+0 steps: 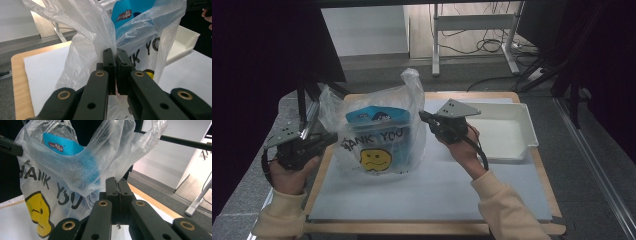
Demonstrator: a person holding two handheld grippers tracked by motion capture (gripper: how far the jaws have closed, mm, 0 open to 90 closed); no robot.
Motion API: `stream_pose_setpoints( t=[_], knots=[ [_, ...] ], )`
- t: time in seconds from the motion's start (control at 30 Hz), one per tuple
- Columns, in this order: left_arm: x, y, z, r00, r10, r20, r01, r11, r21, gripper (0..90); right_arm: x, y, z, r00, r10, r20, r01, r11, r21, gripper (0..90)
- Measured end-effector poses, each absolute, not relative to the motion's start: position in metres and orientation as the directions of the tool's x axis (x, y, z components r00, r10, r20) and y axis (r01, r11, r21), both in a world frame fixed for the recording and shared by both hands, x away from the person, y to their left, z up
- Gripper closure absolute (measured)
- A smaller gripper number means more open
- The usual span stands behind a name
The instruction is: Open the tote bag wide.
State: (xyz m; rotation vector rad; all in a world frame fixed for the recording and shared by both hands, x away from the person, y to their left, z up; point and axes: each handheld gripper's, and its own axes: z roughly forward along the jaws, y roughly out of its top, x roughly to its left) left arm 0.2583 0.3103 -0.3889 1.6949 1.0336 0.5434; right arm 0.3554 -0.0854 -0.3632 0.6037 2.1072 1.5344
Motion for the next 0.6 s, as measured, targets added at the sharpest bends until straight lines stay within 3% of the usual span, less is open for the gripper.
stream_pose_setpoints(
  t=[0.6],
  knots=[
    [0.256,0.309,-0.410,0.527,0.837,-0.146,0.404,-0.095,0.910,88.2,0.352,-0.084,-0.386,-0.794,0.598,-0.112,0.087,0.294,0.952,89.0]
  ],
)
